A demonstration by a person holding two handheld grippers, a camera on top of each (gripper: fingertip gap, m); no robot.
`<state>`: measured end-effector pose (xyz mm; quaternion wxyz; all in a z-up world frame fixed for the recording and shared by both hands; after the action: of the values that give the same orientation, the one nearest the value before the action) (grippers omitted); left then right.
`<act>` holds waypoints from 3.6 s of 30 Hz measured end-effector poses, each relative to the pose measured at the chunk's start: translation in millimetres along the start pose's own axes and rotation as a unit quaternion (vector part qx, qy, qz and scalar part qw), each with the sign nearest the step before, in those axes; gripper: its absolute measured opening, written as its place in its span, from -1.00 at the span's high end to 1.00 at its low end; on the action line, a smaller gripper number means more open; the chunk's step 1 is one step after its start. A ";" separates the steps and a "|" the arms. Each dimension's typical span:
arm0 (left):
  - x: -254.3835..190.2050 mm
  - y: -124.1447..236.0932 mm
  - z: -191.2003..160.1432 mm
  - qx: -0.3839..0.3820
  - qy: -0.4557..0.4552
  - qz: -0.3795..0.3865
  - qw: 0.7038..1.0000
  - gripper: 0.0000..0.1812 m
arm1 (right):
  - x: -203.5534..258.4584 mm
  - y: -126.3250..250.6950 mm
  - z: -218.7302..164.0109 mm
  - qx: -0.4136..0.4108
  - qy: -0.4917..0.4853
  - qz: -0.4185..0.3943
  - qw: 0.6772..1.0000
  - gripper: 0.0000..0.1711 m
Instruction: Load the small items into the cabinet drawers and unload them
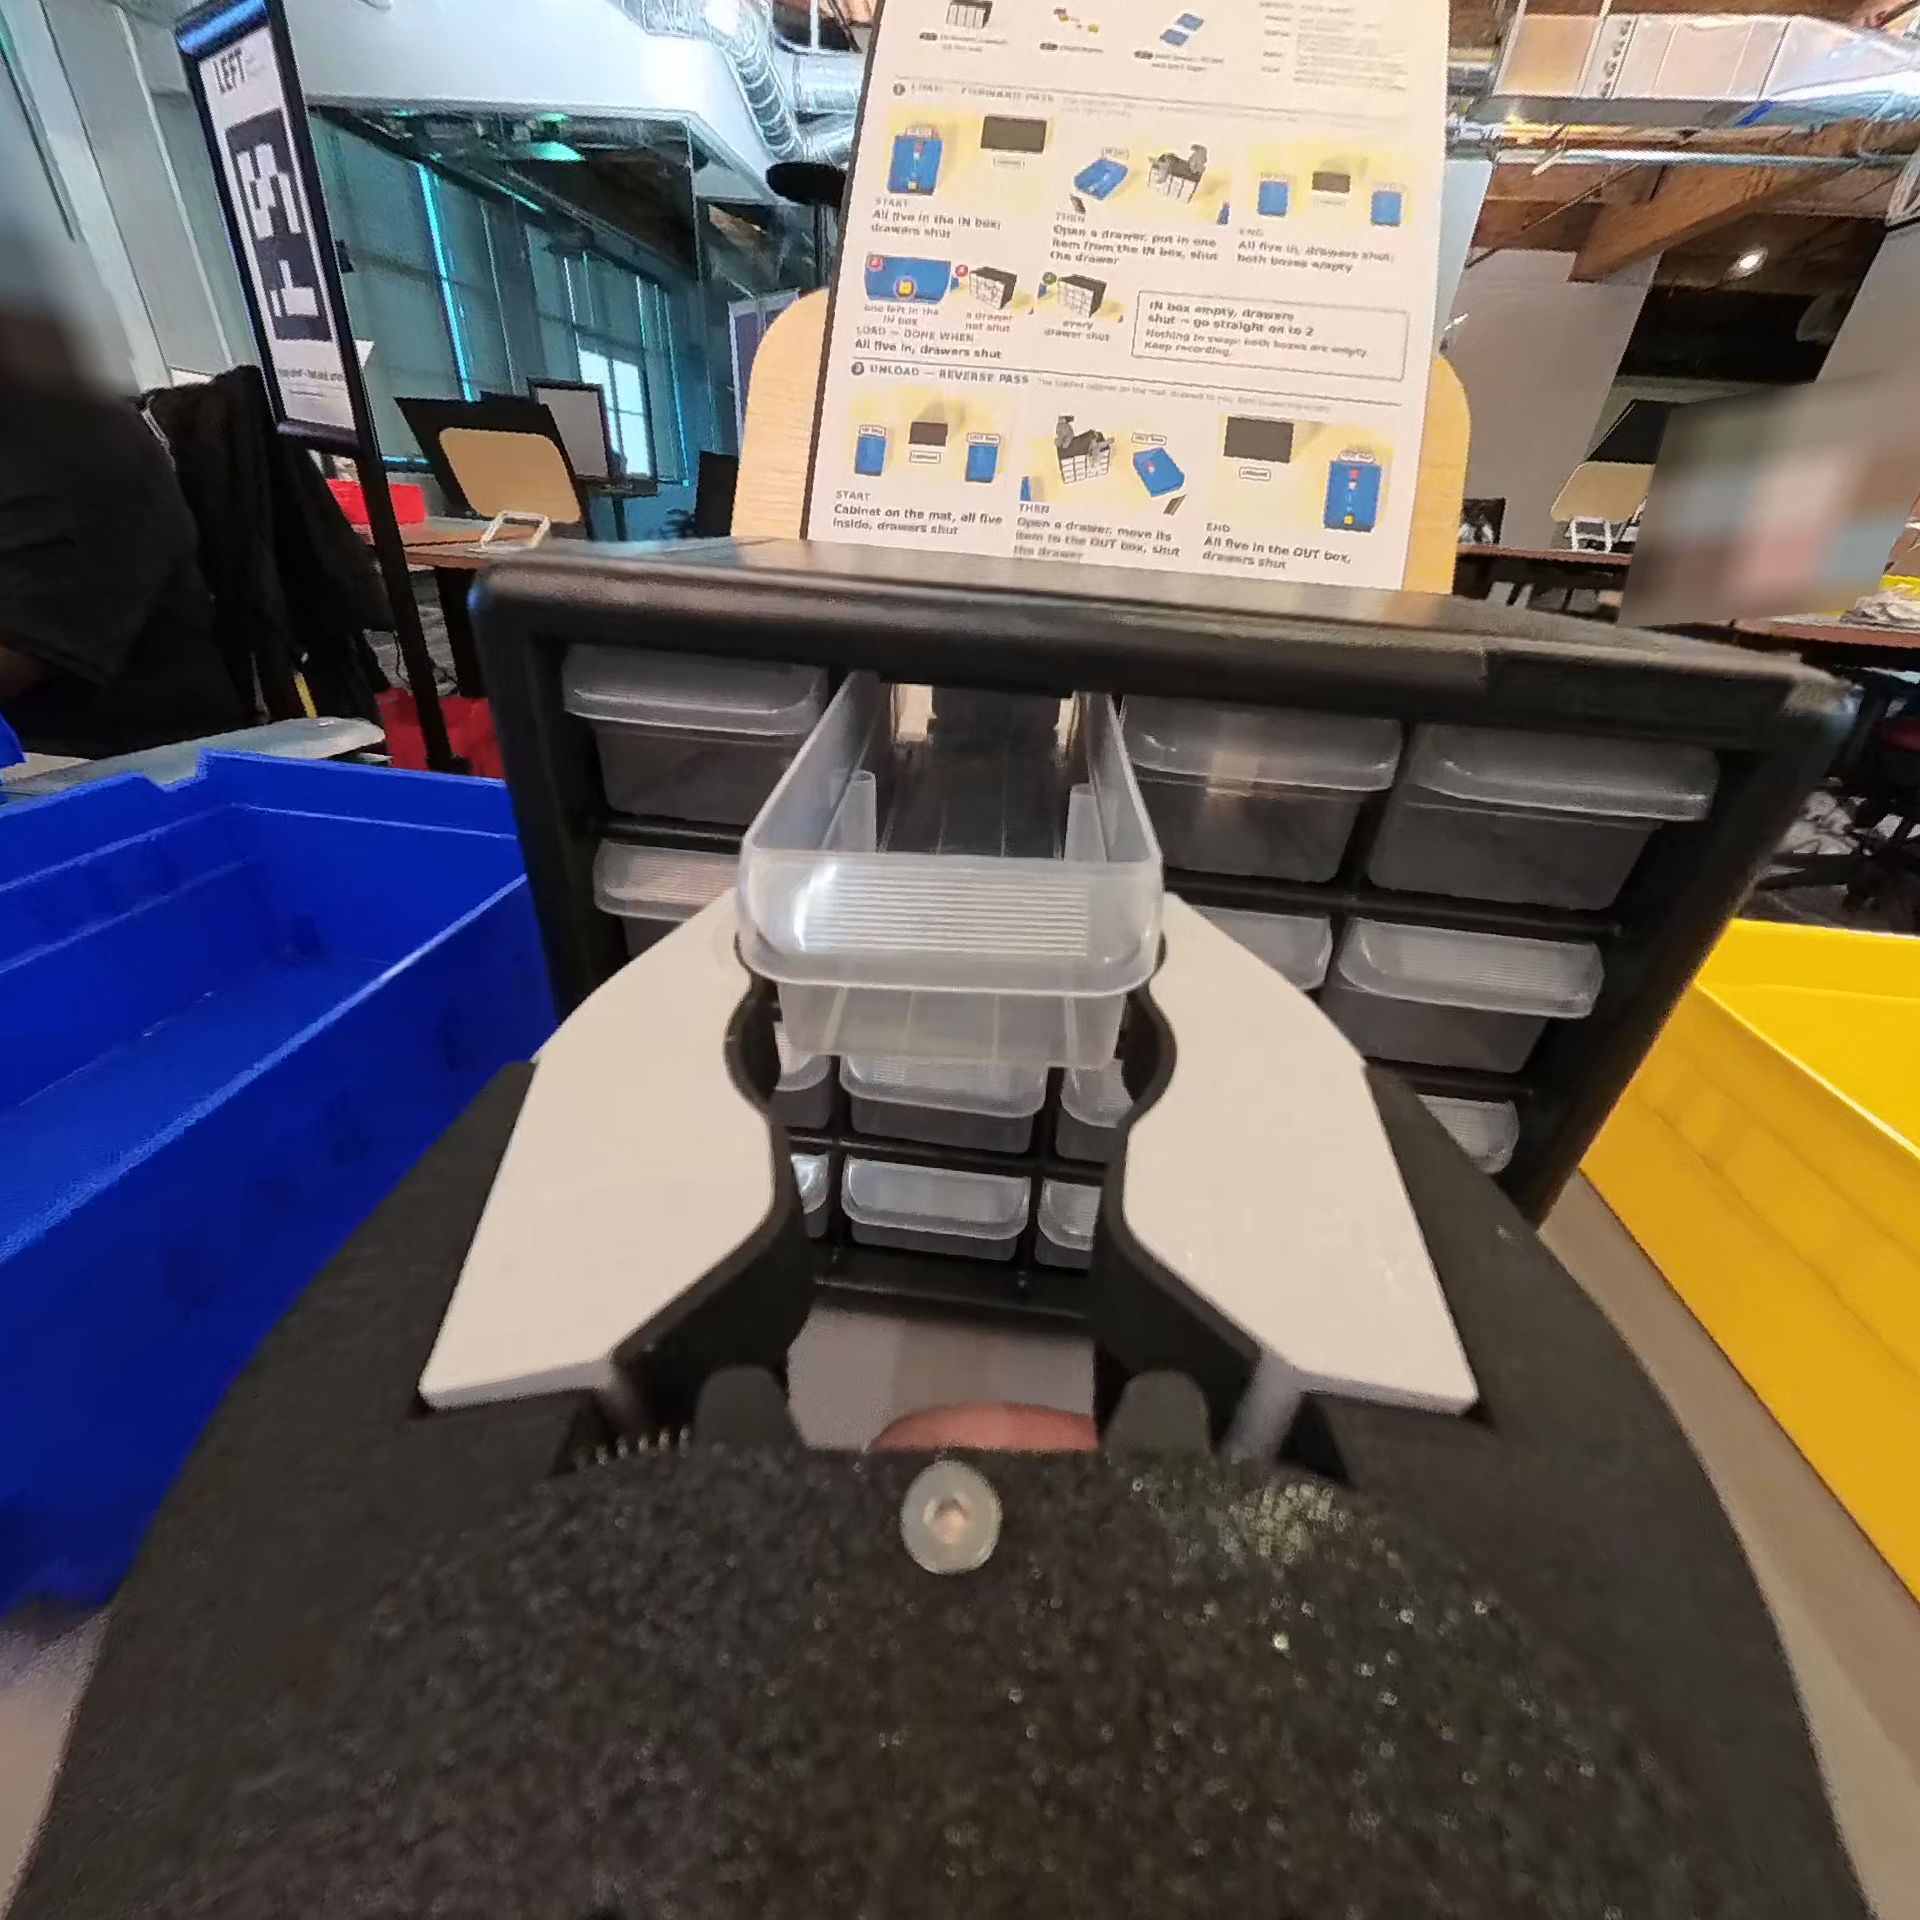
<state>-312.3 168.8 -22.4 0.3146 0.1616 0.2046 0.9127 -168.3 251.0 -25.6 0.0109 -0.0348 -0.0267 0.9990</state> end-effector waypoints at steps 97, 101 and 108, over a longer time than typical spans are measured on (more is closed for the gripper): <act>-110.6 20.4 -134.7 0.050 0.062 -0.031 0.996 0.58 | -59.4 -11.1 10.2 -0.097 -0.516 0.318 0.789 0.94; -111.6 21.1 -134.0 0.048 0.060 -0.030 0.997 0.58 | -57.2 6.1 9.5 -0.105 -0.498 0.307 0.805 0.93; -107.4 23.3 -132.8 0.044 0.065 -0.020 0.997 0.58 | -56.6 20.3 -19.0 -0.057 -0.318 0.193 0.927 0.28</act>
<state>-299.9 47.1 -144.0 0.3115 0.1118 0.2679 0.9048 -110.9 230.4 -41.7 -0.1934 0.2796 -0.0779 0.9372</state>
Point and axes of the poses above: each gripper's, where its closed fingertips meet, y back along the fingers, z out of its top, x = y × z across the jaws, the point moved 2 cm from there along y, back along the fingers, and after that the axes turned 3 degrees about z, right-handed, at the moved point
